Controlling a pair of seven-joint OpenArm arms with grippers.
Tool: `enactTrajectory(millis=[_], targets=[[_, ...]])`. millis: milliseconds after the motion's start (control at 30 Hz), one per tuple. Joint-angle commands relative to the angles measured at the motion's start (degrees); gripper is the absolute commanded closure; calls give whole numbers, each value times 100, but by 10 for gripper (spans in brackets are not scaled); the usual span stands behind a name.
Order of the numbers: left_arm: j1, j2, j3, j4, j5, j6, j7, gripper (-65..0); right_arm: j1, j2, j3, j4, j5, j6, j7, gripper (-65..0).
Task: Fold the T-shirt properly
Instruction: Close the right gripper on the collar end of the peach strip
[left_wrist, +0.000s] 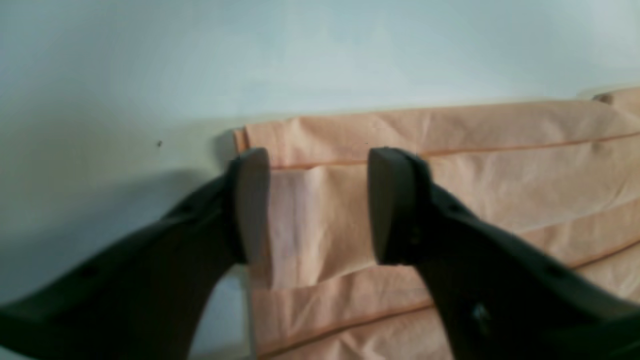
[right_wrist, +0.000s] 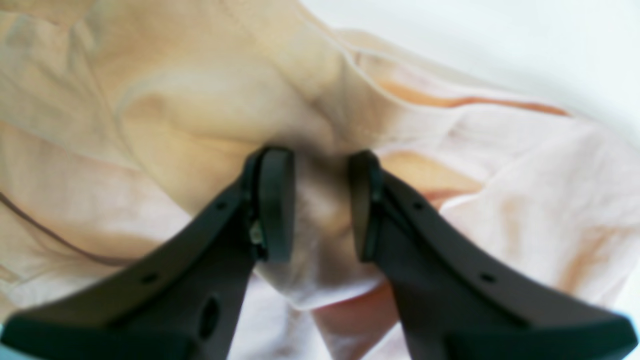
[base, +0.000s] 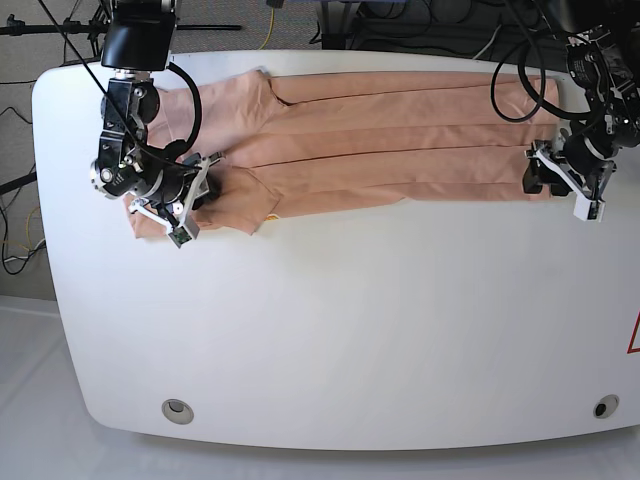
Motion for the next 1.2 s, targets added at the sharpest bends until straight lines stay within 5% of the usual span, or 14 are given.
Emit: enactTrajectory(millis=[0, 167, 833, 1167], targets=[[-46, -109, -35, 114, -57, 25, -61, -375, 75, 56, -10, 62, 23, 8, 13, -190], [-37, -117, -38, 136, -65, 26, -4, -407, 99, 57, -40, 155, 37, 8, 10, -190], [844, -191, 189, 1421, -66, 65, -349, -333, -35, 182, -272, 1230, 256, 8, -145, -198], [517, -385, -727, 953, -170, 43, -245, -355, -259, 223, 94, 1342, 335, 8, -470, -203]])
